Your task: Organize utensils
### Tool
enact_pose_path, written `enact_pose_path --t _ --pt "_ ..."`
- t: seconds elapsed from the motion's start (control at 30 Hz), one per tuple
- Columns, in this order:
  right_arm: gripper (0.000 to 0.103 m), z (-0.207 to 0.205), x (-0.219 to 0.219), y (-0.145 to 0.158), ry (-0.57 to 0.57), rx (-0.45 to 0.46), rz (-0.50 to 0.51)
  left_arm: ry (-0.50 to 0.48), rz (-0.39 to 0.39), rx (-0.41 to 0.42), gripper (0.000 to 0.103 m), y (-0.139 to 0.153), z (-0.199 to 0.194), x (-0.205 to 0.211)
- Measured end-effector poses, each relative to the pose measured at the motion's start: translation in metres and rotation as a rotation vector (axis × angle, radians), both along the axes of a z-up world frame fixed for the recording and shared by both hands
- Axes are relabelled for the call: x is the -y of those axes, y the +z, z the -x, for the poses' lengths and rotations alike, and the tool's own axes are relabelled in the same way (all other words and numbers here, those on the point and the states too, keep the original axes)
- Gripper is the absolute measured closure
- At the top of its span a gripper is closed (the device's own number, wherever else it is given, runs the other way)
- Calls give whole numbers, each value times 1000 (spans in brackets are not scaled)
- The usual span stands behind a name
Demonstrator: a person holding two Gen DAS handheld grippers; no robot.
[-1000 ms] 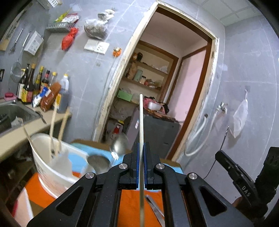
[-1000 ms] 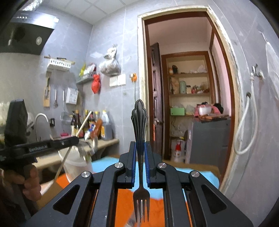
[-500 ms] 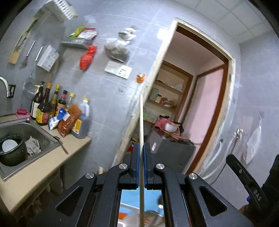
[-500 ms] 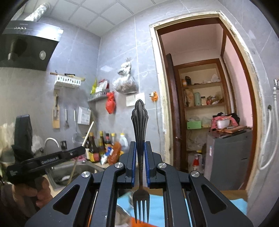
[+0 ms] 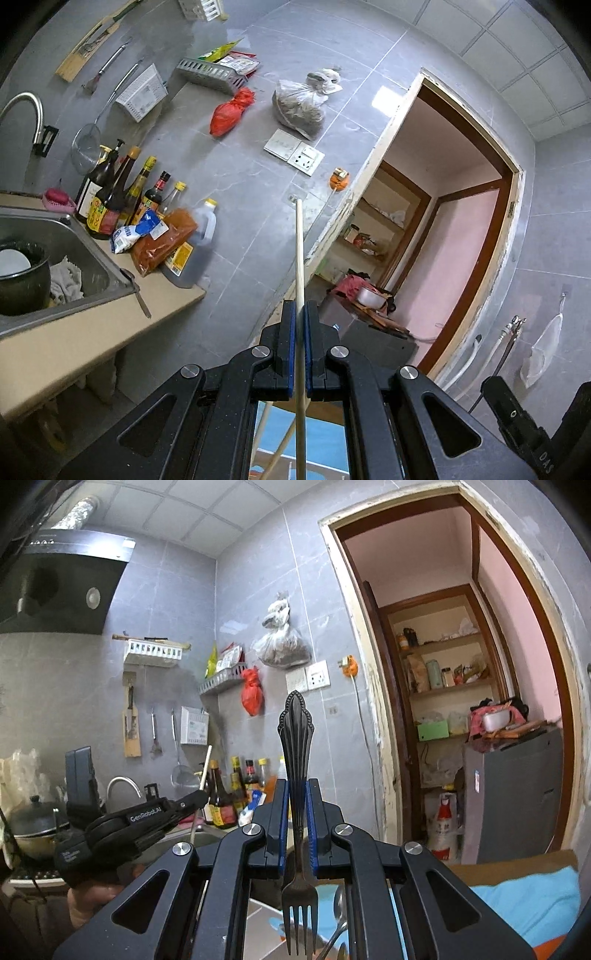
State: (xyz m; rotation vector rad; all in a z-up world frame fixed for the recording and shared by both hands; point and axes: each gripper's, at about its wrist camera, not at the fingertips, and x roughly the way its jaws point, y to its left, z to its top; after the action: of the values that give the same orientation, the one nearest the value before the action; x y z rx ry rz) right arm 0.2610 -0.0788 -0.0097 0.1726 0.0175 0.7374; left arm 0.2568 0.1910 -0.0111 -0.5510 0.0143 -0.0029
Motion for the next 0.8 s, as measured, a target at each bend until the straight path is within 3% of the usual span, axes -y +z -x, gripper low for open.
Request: enact_pose_path --t 0.2,0.47,0.8 --pt "96 -4 -6 -20 2 -32 -1 15 -35 21 101 -11 2 13" --pt "96 -3 -12 -33 6 -52 18 38 -136 58 101 -20 6 36" --pt "96 -2 -9 -44 -10 -61 1 49 -131 65 101 -36 11 39"
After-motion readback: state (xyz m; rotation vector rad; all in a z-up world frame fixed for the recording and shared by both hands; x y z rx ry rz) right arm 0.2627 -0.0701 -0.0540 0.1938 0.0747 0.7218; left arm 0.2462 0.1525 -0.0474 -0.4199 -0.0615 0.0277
